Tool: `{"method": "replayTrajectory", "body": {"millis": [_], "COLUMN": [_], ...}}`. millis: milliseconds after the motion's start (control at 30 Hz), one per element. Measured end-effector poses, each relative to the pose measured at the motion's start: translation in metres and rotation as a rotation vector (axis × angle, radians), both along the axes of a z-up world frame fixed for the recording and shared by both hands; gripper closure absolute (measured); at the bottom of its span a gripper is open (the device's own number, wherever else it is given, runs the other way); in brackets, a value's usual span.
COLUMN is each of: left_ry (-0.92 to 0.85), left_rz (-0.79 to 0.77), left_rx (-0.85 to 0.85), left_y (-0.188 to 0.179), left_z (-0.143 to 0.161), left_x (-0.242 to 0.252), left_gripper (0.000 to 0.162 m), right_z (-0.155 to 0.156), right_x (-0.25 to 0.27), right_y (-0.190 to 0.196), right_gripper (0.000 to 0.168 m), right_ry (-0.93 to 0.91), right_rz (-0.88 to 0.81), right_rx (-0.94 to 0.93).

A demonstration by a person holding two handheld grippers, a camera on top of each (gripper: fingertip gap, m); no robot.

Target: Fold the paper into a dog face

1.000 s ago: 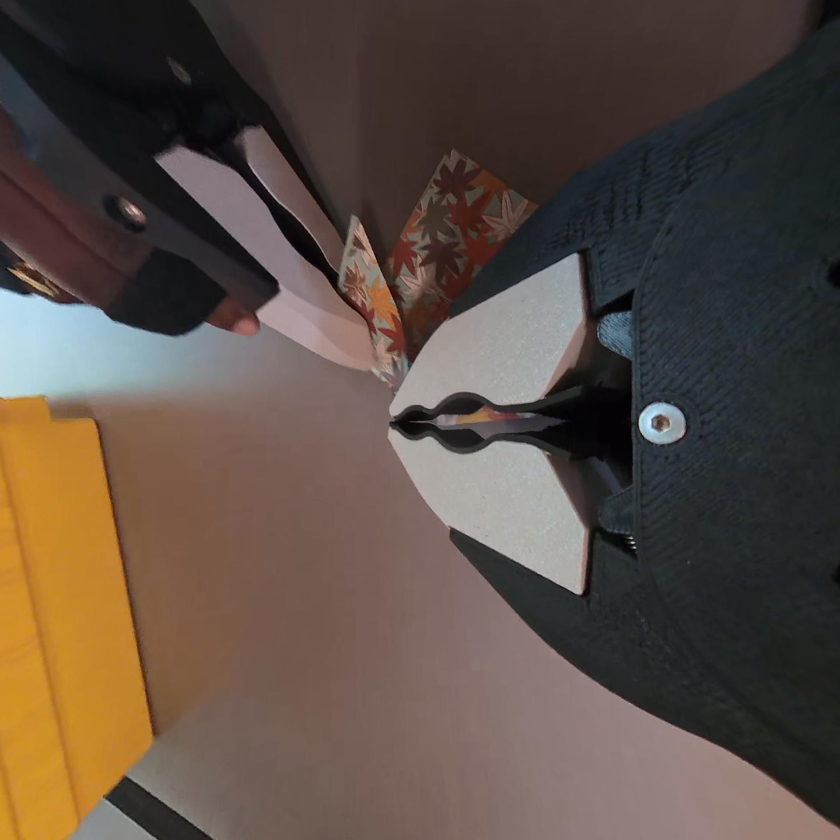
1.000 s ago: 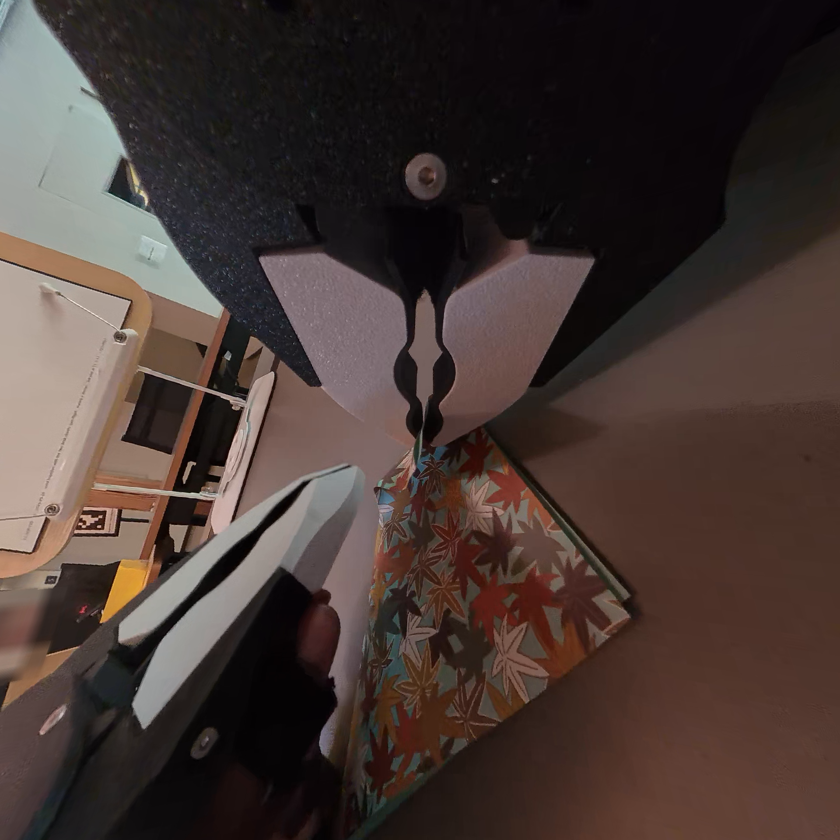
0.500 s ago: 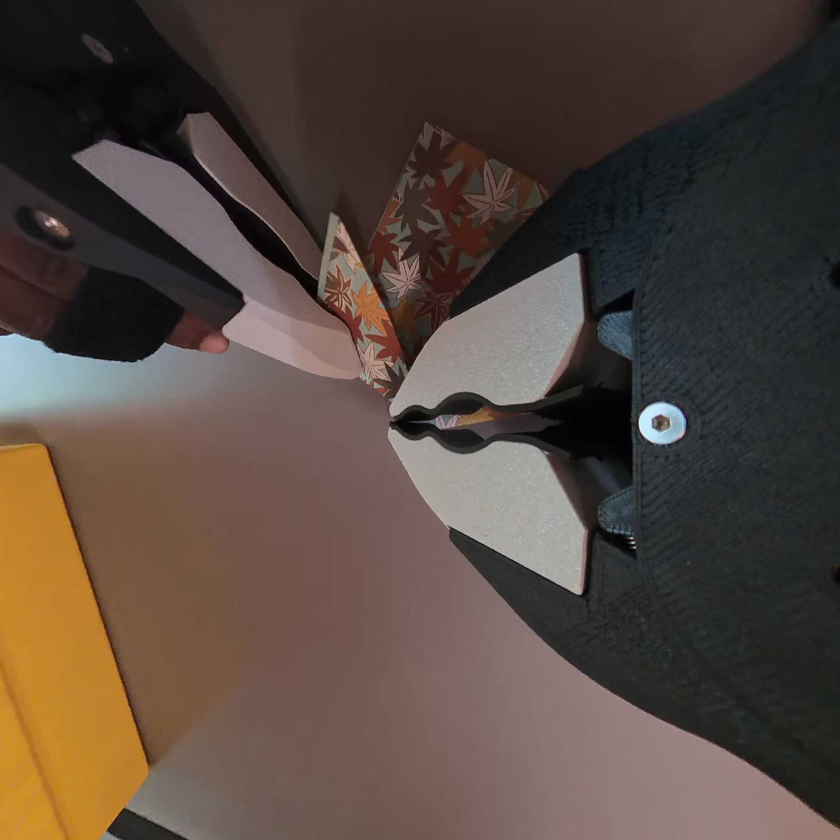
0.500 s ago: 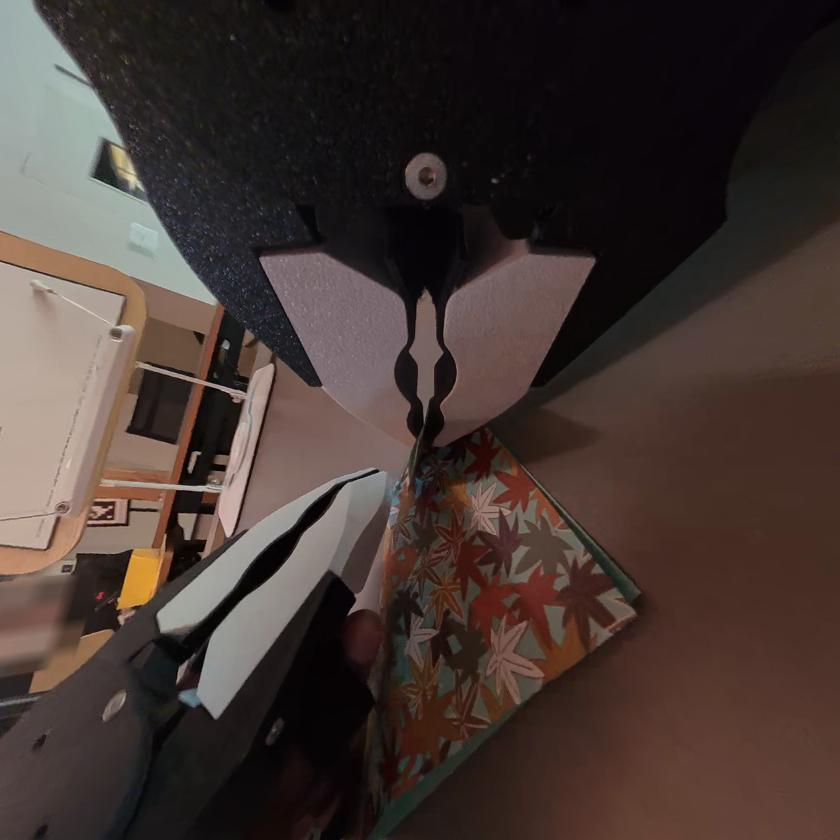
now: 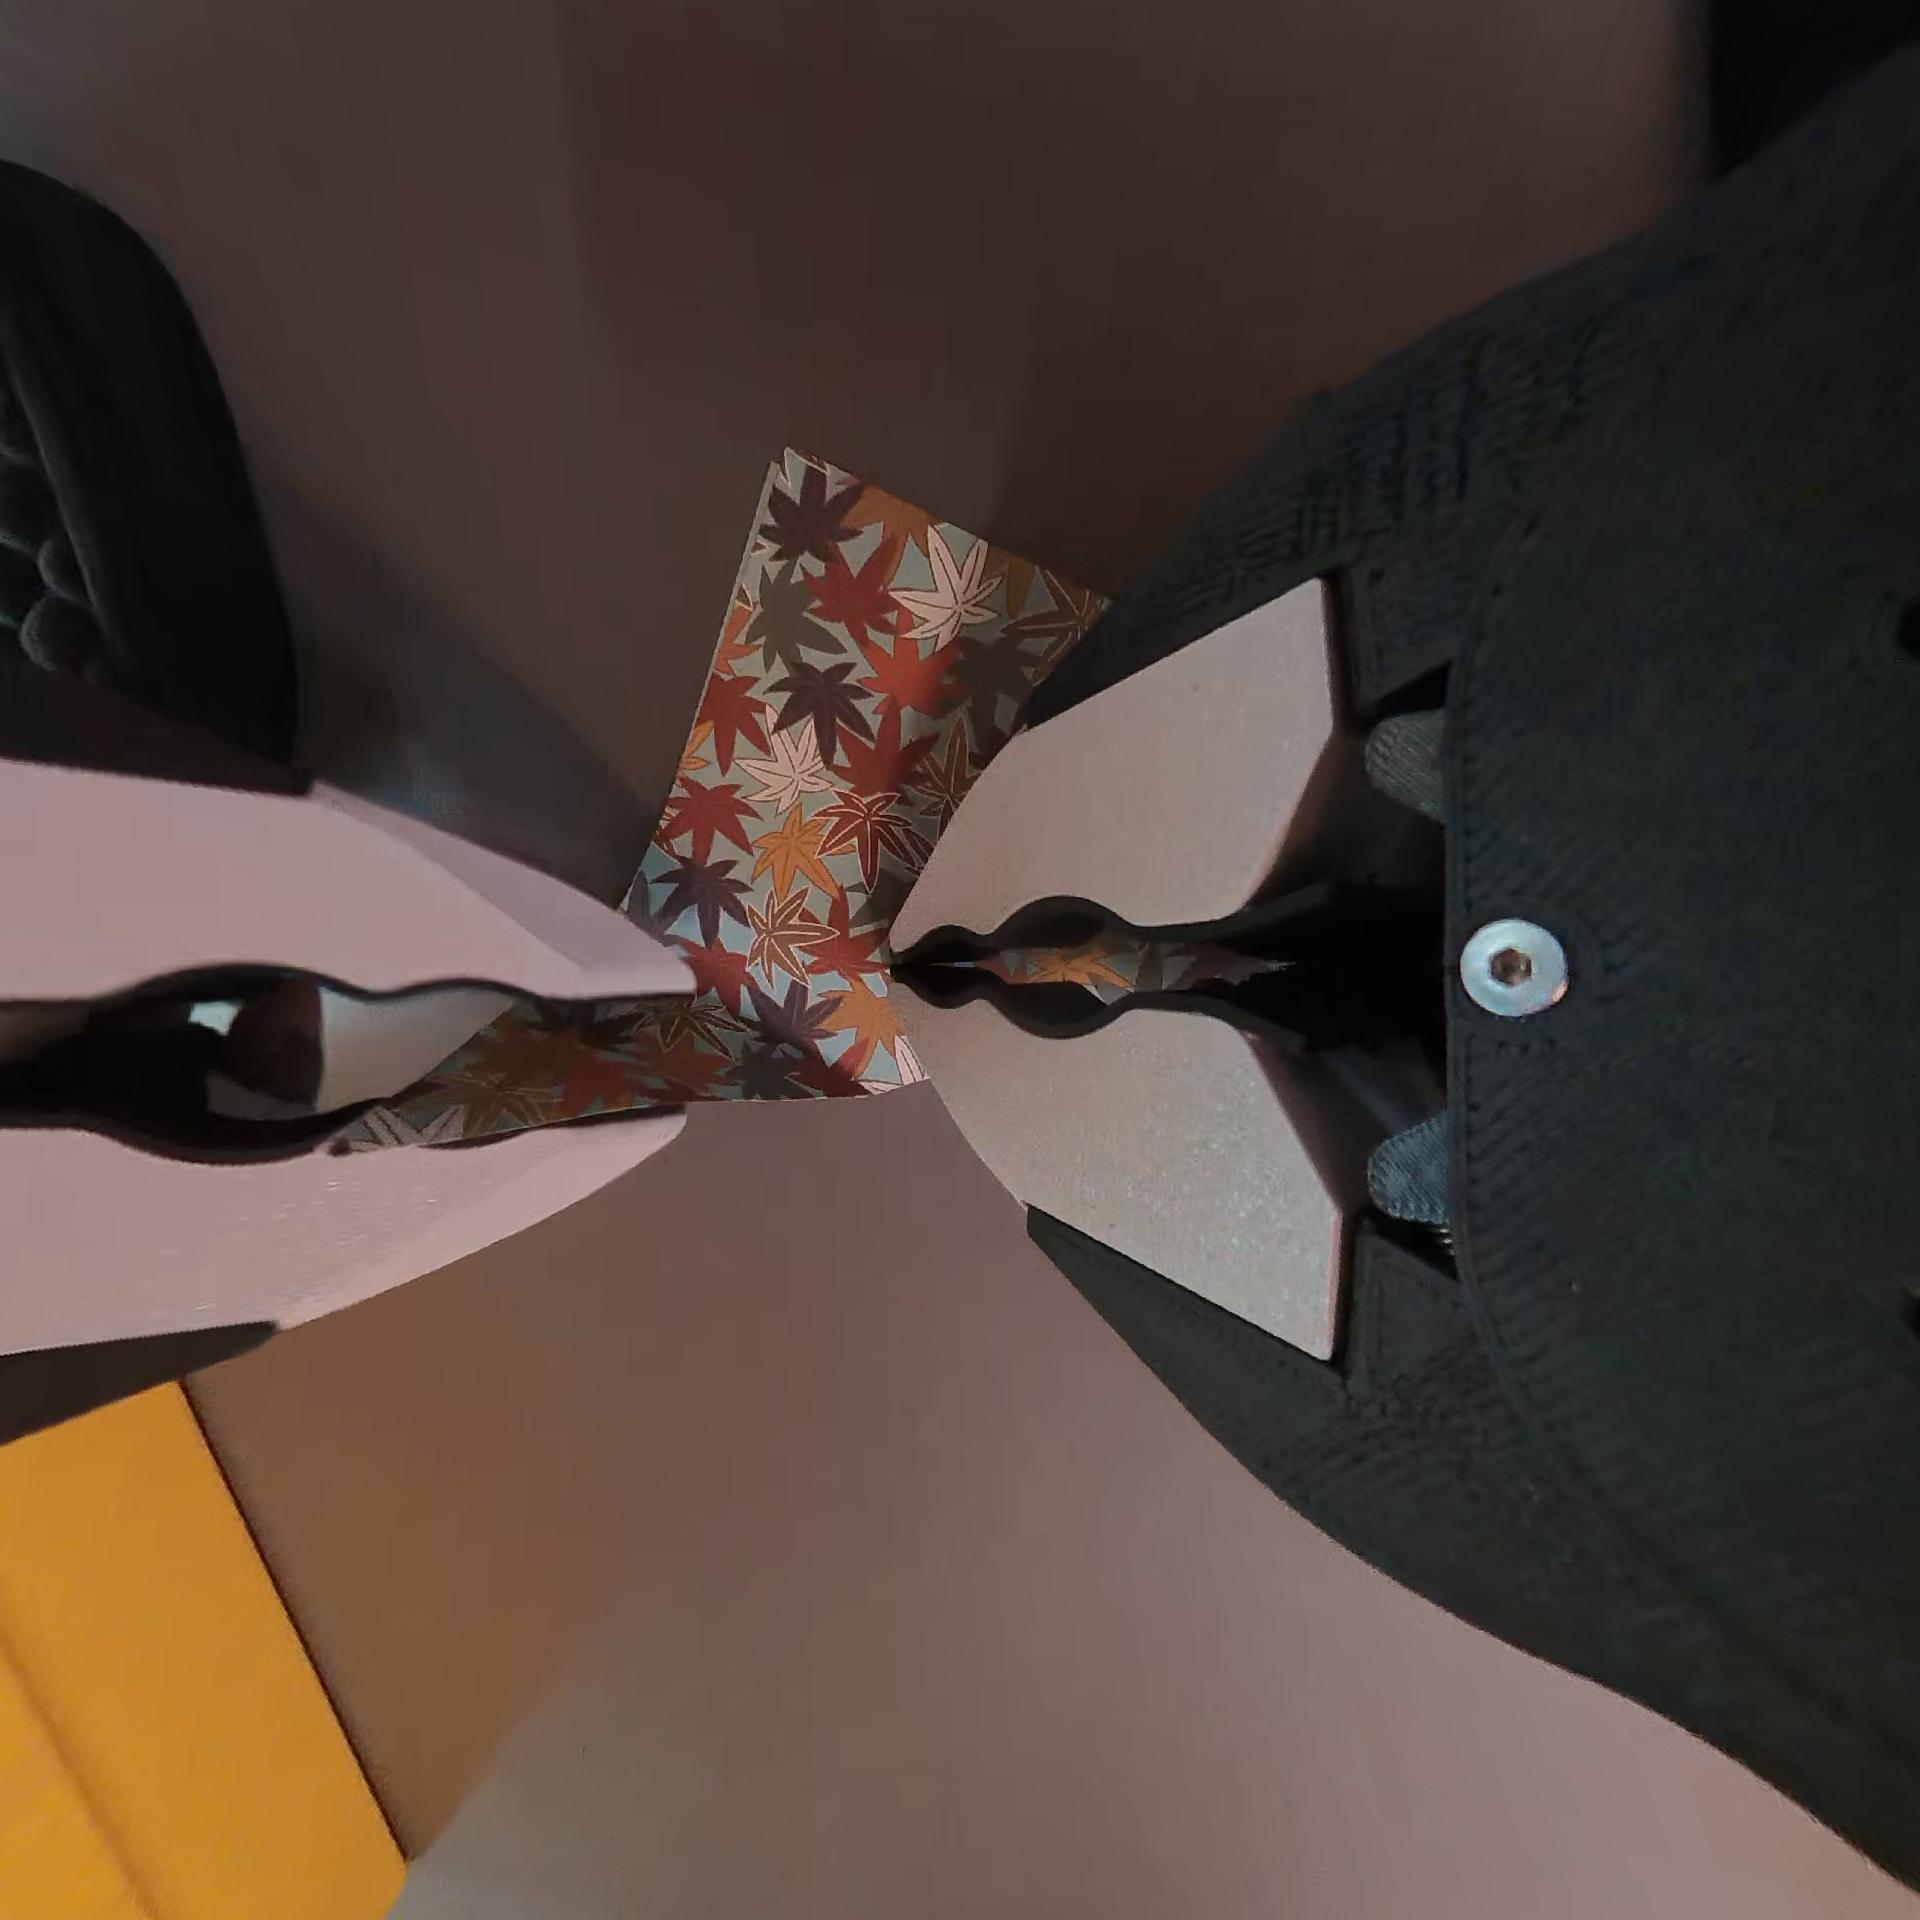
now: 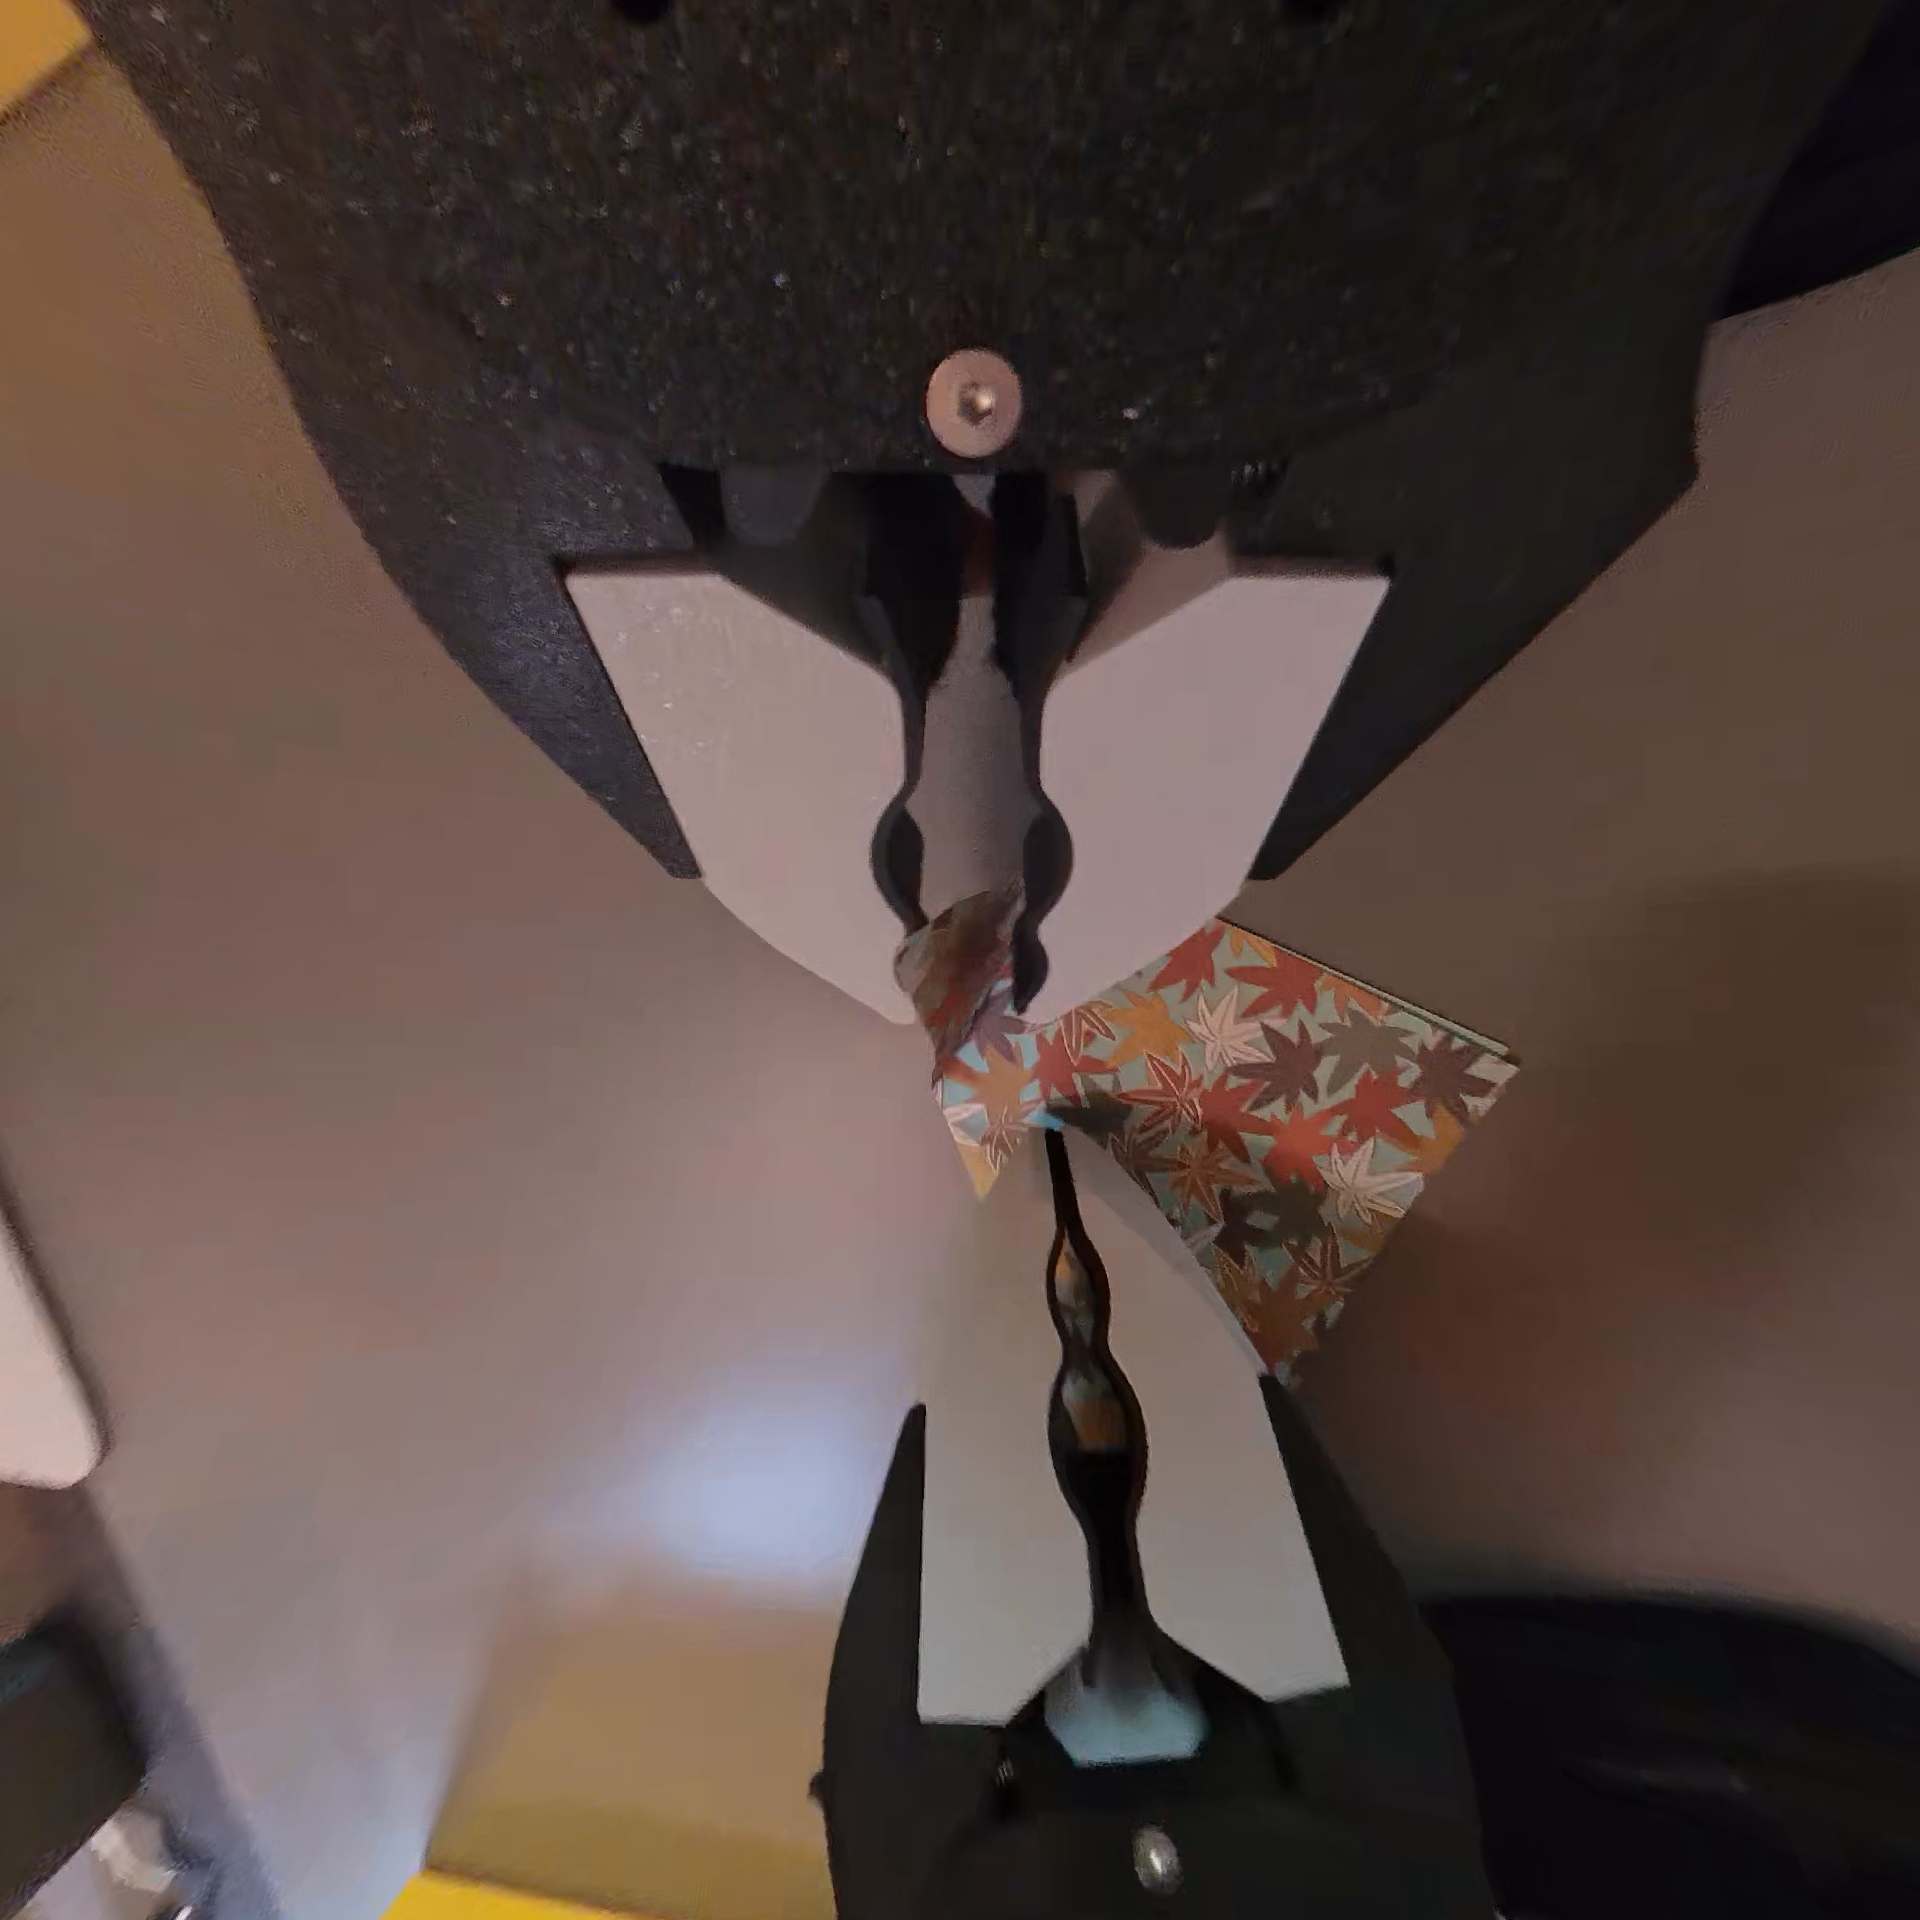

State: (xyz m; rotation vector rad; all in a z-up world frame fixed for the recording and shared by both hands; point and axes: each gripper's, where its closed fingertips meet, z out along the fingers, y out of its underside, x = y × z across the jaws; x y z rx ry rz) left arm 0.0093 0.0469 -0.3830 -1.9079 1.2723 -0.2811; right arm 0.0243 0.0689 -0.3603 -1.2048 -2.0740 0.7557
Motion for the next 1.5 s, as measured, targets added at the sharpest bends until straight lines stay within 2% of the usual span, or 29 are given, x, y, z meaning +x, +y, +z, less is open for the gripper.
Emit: {"method": "replayTrajectory", "body": {"millis": [67, 300, 367, 400, 500, 567, 667, 700, 867, 1033, 1167, 1267, 1400, 1500], "left_ry": [0.000, 0.000, 0.001, 0.003, 0.008, 0.006, 0.001, -0.002, -0.026, -0.206, -0.130, -0.142, -0.019, -0.010], "left_rz": [-0.015, -0.043, -0.046, -0.047, -0.051, -0.050, -0.050, -0.052, -0.026, 0.105, 0.130, 0.093, 0.094, 0.072], "left_rx": [-0.001, 0.000, 0.003, 0.005, 0.016, 0.011, 0.002, -0.004, -0.013, 0.090, 0.087, 0.051, 0.047, 0.056], "left_y": [-0.002, -0.005, -0.005, -0.005, -0.005, -0.005, -0.005, -0.006, -0.003, 0.019, 0.028, 0.025, 0.025, 0.023], "left_z": [0.000, 0.000, 0.000, 0.000, 0.000, 0.000, 0.000, 0.000, 0.003, 0.034, 0.027, 0.023, 0.007, 0.006], "left_x": [0.000, 0.002, 0.002, 0.002, 0.002, 0.002, 0.002, 0.001, -0.003, -0.006, 0.000, 0.012, 0.006, 0.006], "left_gripper": [0.162, 0.162, 0.162, 0.162, 0.162, 0.162, 0.162, 0.162, 0.162, 0.162, 0.162, 0.162, 0.162, 0.162], "right_z": [-0.008, -0.015, -0.014, -0.015, -0.015, -0.011, -0.014, -0.014, -0.013, -0.014, -0.014, -0.014, -0.014, -0.014], "right_x": [0.003, 0.001, -0.003, -0.004, -0.005, -0.004, -0.001, -0.001, 0.000, -0.003, -0.003, -0.003, -0.003, -0.002], "right_y": [0.003, 0.015, 0.015, 0.013, 0.013, 0.011, 0.009, 0.008, 0.005, 0.005, 0.004, 0.004, 0.003, 0.003], "right_gripper": [0.164, 0.161, 0.158, 0.163, 0.166, 0.167, 0.166, 0.166, 0.166, 0.166, 0.166, 0.167, 0.167, 0.167], "right_ry": [-0.045, -0.106, -0.093, -0.093, -0.044, 0.060, 0.116, 0.136, 0.170, 0.176, 0.188, 0.179, 0.184, 0.187], "right_rz": [0.014, -0.129, -0.136, -0.116, -0.009, 0.128, 0.302, 0.335, 0.371, 0.388, 0.391, 0.400, 0.410, 0.418], "right_rx": [-0.023, -0.214, -0.243, -0.239, -0.069, 0.174, 0.600, 0.685, 0.707, 0.840, 0.867, 0.907, 0.932, 0.940]}}
